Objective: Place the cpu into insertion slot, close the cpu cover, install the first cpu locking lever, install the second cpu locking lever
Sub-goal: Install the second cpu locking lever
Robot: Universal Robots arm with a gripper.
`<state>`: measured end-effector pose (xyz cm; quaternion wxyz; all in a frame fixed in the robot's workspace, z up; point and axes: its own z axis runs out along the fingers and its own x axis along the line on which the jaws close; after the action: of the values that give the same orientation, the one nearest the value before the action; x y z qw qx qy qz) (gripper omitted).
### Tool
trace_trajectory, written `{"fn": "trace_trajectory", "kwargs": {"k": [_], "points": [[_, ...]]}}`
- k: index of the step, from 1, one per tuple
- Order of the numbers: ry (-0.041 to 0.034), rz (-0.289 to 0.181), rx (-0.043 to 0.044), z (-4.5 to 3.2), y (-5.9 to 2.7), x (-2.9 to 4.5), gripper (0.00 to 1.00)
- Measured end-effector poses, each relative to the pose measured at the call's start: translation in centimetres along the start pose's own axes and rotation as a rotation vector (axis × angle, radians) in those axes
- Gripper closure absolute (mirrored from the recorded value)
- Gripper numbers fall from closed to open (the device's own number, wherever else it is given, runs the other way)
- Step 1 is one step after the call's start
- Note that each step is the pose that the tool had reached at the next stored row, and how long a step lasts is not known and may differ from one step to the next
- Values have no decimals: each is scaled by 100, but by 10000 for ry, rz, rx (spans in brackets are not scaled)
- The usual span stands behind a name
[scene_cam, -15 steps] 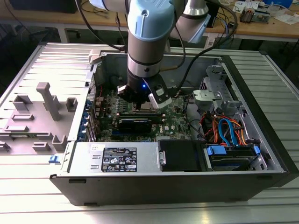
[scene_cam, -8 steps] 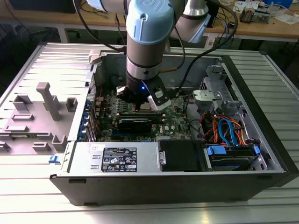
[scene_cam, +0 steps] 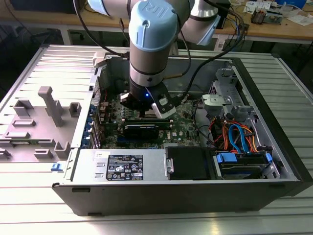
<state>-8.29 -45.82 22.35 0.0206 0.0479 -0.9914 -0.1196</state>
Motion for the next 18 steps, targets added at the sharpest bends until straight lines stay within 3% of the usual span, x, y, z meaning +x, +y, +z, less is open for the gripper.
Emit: {"fn": "trace_trajectory", "kwargs": {"k": [3,6,11,18], "points": [[-1,-1,-17,21,-3,13,88],[-9,-4,-89,37,-6,15,88],[-14,-7,-148,117,-20,59,88],[-16,-11,-184,208,41,51,88]]}}
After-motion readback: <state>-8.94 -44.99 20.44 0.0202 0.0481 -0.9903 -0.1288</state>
